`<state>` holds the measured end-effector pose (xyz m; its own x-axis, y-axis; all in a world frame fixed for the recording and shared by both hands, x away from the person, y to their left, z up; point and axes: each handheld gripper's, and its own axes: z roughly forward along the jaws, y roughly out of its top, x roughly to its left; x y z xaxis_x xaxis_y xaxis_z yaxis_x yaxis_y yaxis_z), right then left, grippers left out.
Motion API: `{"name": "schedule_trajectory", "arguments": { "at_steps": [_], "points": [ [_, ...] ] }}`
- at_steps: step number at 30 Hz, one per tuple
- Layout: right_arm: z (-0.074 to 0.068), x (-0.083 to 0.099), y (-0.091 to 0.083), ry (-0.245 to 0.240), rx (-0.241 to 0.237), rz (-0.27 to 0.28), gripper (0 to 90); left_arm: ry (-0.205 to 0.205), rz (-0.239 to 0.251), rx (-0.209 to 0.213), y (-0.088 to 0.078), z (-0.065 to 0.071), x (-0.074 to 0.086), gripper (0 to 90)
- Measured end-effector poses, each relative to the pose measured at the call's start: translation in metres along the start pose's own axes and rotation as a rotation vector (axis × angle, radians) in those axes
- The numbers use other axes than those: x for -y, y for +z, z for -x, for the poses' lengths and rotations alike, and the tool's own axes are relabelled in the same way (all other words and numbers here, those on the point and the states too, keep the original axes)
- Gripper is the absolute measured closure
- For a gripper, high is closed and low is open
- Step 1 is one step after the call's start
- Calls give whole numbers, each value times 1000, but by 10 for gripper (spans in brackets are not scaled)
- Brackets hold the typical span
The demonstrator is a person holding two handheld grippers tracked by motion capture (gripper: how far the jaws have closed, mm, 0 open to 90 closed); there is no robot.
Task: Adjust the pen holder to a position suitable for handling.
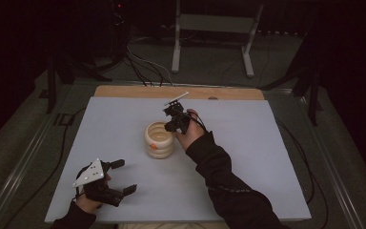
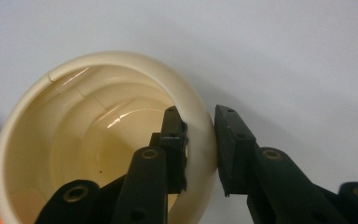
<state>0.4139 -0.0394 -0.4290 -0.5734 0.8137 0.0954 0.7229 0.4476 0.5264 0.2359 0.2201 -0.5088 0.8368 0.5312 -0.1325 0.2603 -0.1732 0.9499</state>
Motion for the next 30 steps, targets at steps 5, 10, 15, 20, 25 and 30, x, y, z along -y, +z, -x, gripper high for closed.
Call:
{"name": "schedule_trajectory", "arguments": {
  "at_steps": [5,10,15,20,25,30],
  "points": [
    [-10,9,-1,-20,-13,-12,739,3,0,2,0,0,0,0],
    [-18,17,0,-45,-23,-24,740,4,-2,2,0,0,0,0],
    [-20,23,4,-52,-18,-34,740,5,-4,2,1,0,0,0],
    [-22,24,3,-66,-6,-28,741,5,-4,2,1,0,0,0],
    [-24,24,3,-74,0,-25,738,7,-2,-1,0,1,0,0],
    [-24,25,3,-78,-13,-18,726,6,-3,0,0,0,0,0]
  ]
}}
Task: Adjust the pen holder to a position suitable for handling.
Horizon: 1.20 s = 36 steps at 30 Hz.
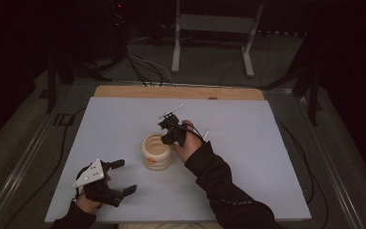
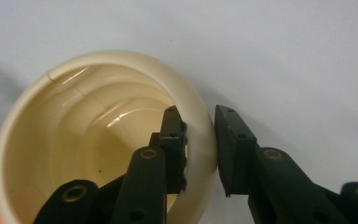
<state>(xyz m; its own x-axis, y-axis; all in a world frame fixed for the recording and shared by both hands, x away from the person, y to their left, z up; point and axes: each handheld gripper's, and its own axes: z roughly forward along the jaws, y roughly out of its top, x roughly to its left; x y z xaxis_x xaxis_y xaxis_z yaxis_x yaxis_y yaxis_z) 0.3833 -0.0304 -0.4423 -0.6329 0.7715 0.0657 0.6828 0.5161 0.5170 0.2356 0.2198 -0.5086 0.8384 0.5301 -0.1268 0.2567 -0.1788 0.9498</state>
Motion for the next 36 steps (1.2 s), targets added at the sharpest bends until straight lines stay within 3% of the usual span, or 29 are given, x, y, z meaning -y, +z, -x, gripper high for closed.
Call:
{"name": "schedule_trajectory", "arguments": {
  "at_steps": [5,18,24,28,36],
  "points": [
    [1,-1,-4,-11,-17,20,601,-1,0,1,0,0,0,0],
    [10,-7,-26,-3,-25,93,459,0,1,0,0,0,0,0],
    [16,-7,-36,8,-16,117,403,-2,1,2,0,0,0,0],
    [22,-7,-45,24,24,144,278,-1,2,2,0,-1,0,0],
    [37,-4,-49,67,38,131,223,-8,5,1,0,-2,0,0]
  ]
}}
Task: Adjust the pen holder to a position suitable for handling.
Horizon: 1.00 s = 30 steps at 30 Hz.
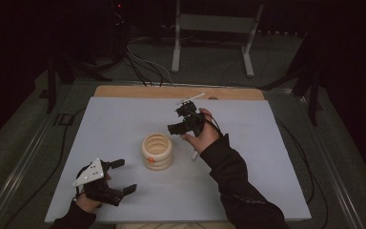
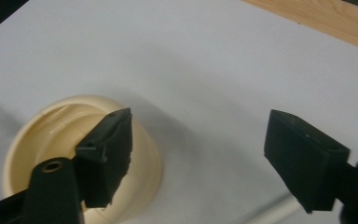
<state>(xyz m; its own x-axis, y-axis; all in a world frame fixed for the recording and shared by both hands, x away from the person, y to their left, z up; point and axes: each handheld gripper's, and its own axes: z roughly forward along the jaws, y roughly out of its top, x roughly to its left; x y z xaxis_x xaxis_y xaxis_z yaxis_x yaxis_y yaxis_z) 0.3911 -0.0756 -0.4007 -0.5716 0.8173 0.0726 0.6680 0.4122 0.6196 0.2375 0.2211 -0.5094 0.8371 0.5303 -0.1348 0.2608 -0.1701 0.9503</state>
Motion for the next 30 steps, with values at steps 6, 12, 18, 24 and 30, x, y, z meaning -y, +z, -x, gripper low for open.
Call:
{"name": "schedule_trajectory", "arguments": {
  "at_steps": [6,12,18,24,30],
  "points": [
    [12,3,-2,19,2,-9,151,2,3,-1,-1,0,0,0],
    [34,13,-2,47,17,-12,96,3,4,0,-1,-1,0,0],
    [53,22,2,103,51,-19,37,0,6,-1,-1,0,0,0],
    [64,30,1,158,73,-17,131,0,7,2,-1,1,-1,0],
    [69,40,-3,259,132,-4,110,3,10,-5,-2,2,-1,0]
  ]
}}
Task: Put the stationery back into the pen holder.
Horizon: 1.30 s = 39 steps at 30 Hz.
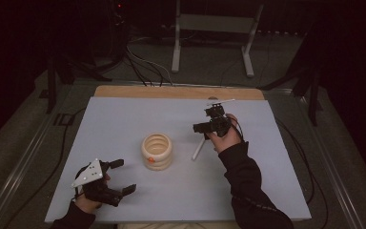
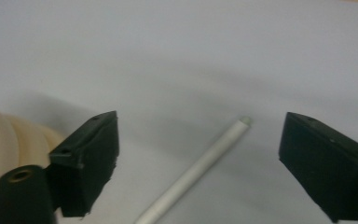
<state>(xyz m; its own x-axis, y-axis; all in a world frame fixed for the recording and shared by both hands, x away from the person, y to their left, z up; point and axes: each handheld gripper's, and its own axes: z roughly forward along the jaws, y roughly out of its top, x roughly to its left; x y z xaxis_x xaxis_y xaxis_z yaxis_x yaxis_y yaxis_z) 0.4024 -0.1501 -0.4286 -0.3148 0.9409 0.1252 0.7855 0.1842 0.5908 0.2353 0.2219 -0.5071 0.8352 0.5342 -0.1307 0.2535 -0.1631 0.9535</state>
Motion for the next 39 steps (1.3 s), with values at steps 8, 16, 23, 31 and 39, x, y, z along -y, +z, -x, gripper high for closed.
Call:
{"name": "schedule_trajectory", "arguments": {
  "at_steps": [8,16,23,31,39],
  "points": [
    [-3,11,0,111,59,15,19,0,-1,0,1,0,0,0],
    [-7,21,12,230,105,-50,78,1,0,-2,0,1,-1,0],
    [-6,25,28,346,157,-89,195,2,3,1,0,1,-1,0],
    [-18,18,46,437,189,-150,359,6,10,11,0,2,-2,0],
    [-23,11,55,475,258,-212,474,3,14,12,0,2,-3,0]
  ]
}}
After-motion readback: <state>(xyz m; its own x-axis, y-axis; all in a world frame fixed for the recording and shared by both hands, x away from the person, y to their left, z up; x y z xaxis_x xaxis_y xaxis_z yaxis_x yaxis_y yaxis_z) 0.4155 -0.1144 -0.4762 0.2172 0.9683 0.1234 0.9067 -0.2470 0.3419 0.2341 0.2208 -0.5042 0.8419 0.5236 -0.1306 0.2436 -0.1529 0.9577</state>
